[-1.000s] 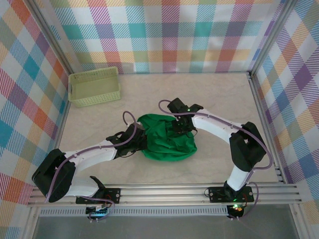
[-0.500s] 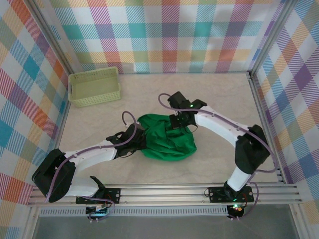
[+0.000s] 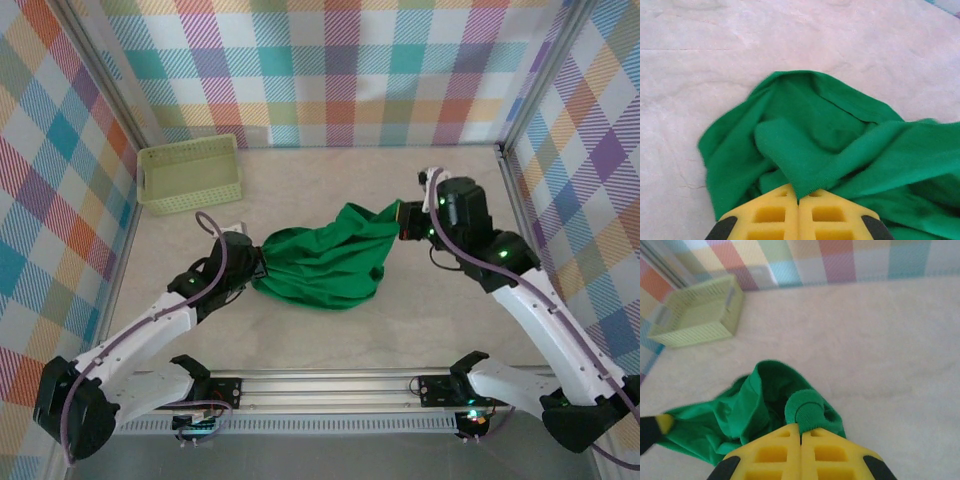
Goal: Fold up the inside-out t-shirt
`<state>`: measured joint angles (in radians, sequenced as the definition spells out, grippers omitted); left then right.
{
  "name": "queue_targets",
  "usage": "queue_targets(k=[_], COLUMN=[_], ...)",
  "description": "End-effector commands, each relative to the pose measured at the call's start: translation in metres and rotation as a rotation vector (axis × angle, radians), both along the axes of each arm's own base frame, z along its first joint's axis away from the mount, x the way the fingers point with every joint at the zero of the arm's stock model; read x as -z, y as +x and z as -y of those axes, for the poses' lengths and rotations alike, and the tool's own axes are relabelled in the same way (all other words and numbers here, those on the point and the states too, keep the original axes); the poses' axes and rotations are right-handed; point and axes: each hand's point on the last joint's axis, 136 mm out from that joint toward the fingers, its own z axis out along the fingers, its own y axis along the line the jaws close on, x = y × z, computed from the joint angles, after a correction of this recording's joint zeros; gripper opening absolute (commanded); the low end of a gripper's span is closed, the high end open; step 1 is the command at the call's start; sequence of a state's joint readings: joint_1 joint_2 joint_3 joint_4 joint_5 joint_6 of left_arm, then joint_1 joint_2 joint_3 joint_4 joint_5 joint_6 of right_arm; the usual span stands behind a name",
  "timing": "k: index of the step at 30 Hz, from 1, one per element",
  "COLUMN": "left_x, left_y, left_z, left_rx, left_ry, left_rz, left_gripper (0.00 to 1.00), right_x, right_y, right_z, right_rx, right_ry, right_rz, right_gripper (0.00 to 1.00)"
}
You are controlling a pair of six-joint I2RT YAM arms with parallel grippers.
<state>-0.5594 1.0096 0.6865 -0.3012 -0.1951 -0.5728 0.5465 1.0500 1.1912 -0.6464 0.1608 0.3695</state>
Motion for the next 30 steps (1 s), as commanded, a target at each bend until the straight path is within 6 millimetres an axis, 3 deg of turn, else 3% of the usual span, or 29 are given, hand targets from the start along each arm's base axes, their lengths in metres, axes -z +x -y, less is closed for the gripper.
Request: queue_targets(k=[1,3,5,7,8,10,14,17,24,30], left_x=[0.004,0.016,0.03,0.04,0.044,0.046,0.042,0.042,0.049,0.056], left_y=[-0.003,-0.007,-0.013,-0.016,-0.018,-0.019,-0.018,-0.018,-0.02,-0.021], left_z=[0.019,0.029,0.037,0.041,0.041,0.04,0.032,0.031,0.028,0.026], left_rx=[0.111,0.161,0.208,0.228,0.233,0.23,0.2,0.191,0.184,0.176], left_ry=[-0.032,-0.043,-0.03,-0.002,0.01,0.022,0.031,0.026,0.042,0.059], left_rz=[-0.007,-0.044,-0.088,-0.121,-0.129,-0.129,-0.102,-0.095,-0.115,-0.13], left_gripper=[0.0,0.0,0.0,0.0,0.0,0.0,0.0,0.0,0.0,0.0], right_x=[0.091,0.133,0.162,0.17,0.169,0.162,0.151,0.161,0.201,0.222], right_y=[-0.008,-0.015,-0.021,-0.022,-0.021,-0.019,-0.018,-0.009,0.017,0.011], right_z=[0.004,0.001,0.0,0.001,-0.002,-0.005,-0.031,-0.042,-0.026,-0.027], right_rx=[0.059,0.05,0.031,0.006,-0.045,-0.103,-0.231,-0.243,-0.137,-0.15], right_ry=[-0.033,-0.044,-0.077,-0.133,-0.162,-0.238,-0.241,-0.225,-0.277,-0.219], right_rz=[-0.227,-0.325,-0.399,-0.421,-0.408,-0.378,-0.351,-0.378,-0.531,-0.613], right_gripper=[0.0,0.09,0.22,0.36,0.46,0.55,0.57,0.56,0.53,0.61])
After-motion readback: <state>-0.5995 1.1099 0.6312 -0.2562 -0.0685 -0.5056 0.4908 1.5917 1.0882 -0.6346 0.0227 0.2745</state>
